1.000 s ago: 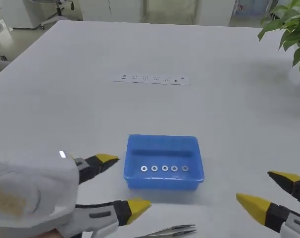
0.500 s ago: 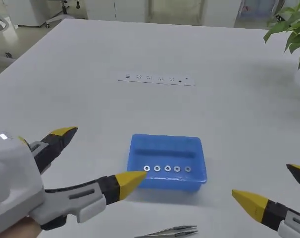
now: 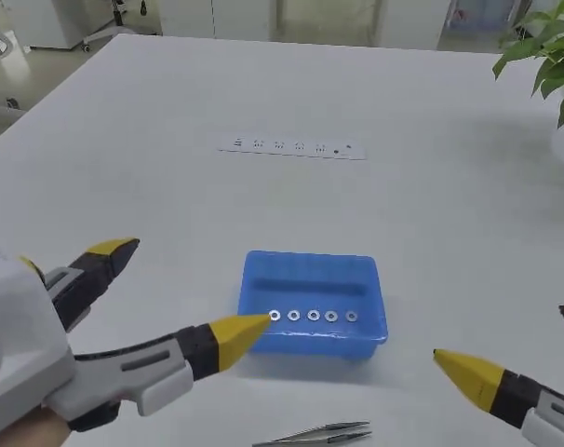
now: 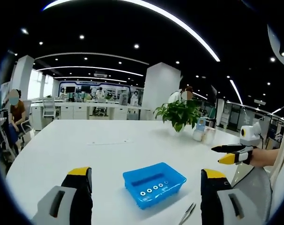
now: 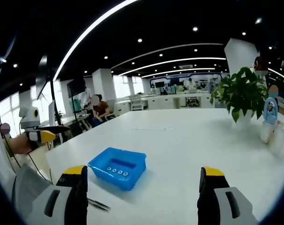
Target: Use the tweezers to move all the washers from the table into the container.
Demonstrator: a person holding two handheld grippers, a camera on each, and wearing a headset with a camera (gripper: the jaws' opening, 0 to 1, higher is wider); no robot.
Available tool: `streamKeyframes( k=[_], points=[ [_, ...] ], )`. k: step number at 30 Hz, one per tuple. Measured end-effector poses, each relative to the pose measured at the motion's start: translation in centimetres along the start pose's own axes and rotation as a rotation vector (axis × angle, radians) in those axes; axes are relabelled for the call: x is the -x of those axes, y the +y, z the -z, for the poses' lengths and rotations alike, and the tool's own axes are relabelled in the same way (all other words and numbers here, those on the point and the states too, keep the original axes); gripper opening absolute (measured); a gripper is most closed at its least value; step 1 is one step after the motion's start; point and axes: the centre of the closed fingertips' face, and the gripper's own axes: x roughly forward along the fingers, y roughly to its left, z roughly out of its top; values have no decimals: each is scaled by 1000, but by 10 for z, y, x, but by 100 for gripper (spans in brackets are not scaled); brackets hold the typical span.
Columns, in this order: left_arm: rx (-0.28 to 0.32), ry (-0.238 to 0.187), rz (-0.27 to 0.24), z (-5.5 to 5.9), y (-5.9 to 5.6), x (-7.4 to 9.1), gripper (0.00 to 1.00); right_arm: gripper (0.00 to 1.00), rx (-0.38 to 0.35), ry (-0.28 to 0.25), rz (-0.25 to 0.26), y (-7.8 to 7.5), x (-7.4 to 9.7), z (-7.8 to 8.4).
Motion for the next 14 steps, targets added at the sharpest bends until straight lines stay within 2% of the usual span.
streamKeyframes(
  k=[14],
  points=[
    [3, 13, -2, 3, 1, 2, 99, 98, -5, 6, 15, -4, 1, 0]
  ],
)
